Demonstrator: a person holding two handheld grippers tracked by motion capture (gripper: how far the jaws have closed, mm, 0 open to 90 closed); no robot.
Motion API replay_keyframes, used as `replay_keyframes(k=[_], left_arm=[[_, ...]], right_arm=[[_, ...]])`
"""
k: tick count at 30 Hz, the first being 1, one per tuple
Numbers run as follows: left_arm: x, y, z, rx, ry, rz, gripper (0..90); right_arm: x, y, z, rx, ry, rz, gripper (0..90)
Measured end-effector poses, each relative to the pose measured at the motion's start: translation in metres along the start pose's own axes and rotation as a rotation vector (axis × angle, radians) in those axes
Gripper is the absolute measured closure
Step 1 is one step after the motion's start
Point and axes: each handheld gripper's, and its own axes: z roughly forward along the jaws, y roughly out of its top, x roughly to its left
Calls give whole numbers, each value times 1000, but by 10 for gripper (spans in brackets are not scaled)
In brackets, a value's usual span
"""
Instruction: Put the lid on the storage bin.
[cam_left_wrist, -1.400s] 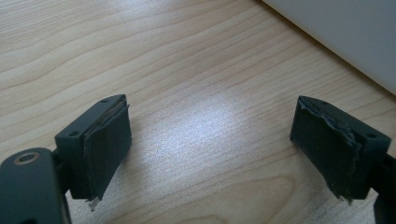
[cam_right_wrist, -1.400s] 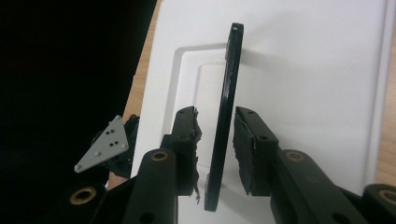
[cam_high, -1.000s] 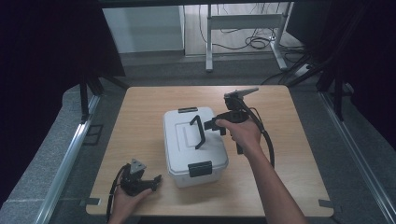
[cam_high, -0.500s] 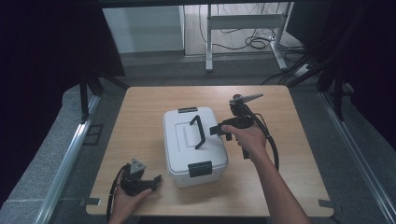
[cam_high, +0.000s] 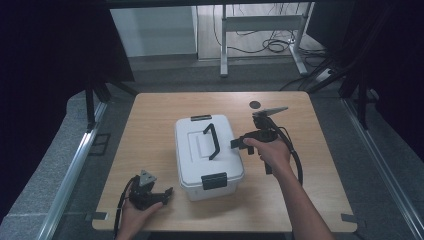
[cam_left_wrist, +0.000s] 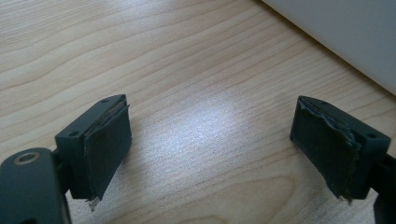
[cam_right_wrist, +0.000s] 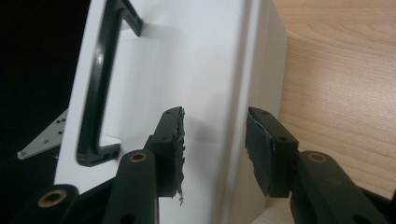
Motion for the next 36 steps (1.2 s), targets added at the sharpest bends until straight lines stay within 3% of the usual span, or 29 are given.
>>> replay_keyframes(k=[6, 18, 36], left_arm=[[0, 0, 0, 0, 0, 0, 124], [0, 0, 0, -1, 1, 1, 124], [0, 0, 0, -1, 0, 0, 124]], right_arm=[[-6, -3, 1, 10, -1, 0, 577], [-18, -9, -4, -19, 35, 29, 576], [-19, -11, -6, -24, 34, 27, 576]])
